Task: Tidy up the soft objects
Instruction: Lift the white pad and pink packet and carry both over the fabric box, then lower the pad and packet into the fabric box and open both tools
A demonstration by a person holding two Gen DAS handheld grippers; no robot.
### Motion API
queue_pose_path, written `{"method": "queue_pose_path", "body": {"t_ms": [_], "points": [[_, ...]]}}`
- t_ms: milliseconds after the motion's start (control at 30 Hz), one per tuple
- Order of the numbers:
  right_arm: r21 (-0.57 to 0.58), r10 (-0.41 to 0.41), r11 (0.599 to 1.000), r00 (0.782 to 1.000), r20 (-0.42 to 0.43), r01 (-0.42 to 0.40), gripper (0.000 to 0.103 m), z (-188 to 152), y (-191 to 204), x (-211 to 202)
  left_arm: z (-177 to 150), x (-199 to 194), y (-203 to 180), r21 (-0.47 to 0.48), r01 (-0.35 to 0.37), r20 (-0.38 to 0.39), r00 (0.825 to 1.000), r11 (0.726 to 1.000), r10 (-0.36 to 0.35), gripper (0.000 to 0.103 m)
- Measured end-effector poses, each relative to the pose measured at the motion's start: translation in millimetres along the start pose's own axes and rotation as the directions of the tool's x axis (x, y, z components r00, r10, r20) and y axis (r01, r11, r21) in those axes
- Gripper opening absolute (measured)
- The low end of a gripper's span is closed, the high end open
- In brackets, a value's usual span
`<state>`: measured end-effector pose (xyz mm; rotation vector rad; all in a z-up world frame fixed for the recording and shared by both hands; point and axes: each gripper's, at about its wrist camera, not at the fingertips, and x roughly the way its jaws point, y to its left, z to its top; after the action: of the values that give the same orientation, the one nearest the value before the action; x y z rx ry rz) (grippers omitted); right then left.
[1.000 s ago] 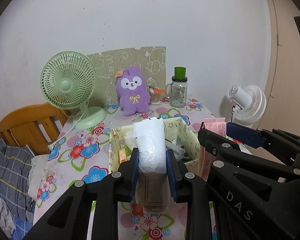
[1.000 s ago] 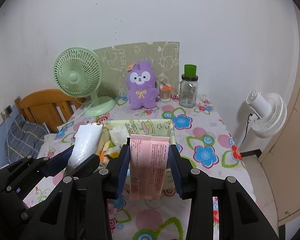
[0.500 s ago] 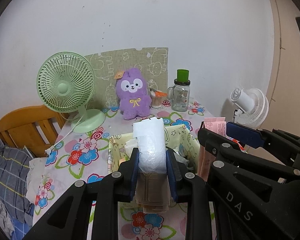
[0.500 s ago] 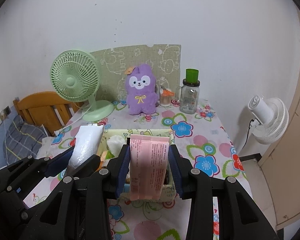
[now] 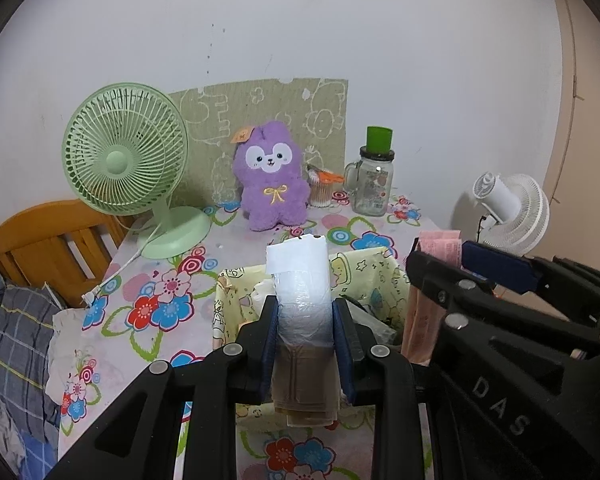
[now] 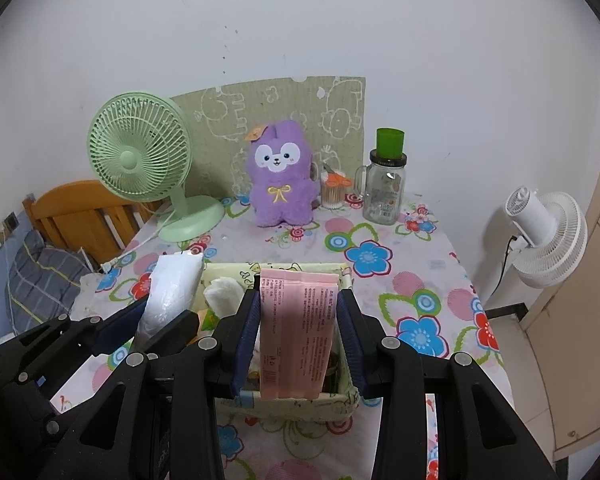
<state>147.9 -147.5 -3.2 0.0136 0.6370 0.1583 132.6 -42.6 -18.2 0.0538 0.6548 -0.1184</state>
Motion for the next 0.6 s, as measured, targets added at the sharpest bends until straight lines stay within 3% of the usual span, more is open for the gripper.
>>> {"method": "queue_pose_path", "body": {"t_ms": [600], "points": [[0.029, 0.03, 0.999, 0.998, -0.062, -0.028, 0.042, 6.2, -12.0, 50.2, -4.8, 51.1, 0.4, 0.021, -0.014, -0.104, 0.994, 1.0, 0.016, 0.027]]}}
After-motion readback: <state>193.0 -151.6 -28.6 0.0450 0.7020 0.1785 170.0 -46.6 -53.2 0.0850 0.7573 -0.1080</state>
